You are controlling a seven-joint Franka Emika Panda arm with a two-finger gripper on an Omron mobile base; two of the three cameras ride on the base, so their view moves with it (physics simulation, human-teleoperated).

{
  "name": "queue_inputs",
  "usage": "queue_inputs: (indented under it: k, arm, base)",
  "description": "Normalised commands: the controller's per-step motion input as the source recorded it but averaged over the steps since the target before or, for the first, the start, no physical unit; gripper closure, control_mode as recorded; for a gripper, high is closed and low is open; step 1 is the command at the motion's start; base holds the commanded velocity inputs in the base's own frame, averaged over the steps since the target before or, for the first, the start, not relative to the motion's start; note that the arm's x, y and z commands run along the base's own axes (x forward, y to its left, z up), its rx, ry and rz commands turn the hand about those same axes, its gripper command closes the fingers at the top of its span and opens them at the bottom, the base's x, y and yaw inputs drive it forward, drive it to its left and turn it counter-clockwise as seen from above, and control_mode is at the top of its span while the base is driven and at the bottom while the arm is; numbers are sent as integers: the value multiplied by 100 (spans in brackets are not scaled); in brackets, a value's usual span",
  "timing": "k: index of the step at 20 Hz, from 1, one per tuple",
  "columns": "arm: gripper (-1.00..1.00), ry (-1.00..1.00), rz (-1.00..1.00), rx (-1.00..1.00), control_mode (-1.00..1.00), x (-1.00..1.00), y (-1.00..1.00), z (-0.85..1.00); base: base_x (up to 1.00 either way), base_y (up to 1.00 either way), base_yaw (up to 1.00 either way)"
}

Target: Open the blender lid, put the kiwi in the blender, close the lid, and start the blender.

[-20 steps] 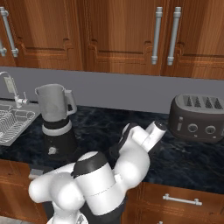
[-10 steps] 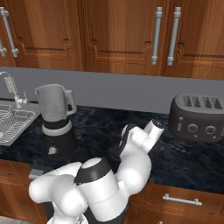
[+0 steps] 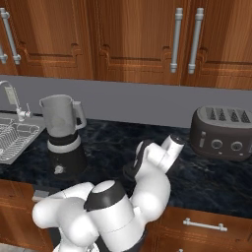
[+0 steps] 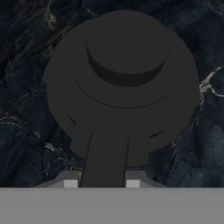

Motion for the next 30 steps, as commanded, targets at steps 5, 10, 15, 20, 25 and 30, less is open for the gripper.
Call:
queue_inputs:
  k: [5, 10, 15, 20, 25, 30]
  arm:
    - [100, 1, 1, -4, -100, 0, 21, -4]
    - [100, -1, 1, 0, -100, -13, 4, 5]
    - [100, -10, 0, 0, -100, -36, 0, 54]
    - [100, -9, 0, 0, -100, -31, 3, 78]
    - [100, -6, 1, 0, -100, -23, 15, 74]
    - [100, -6, 0, 2, -100, -21, 14, 75]
  base:
    - [0, 0, 0]
    - [0, 0, 0]
    - [0, 0, 0]
    - [0, 0, 0]
    - [0, 0, 0]
    - [0, 0, 0]
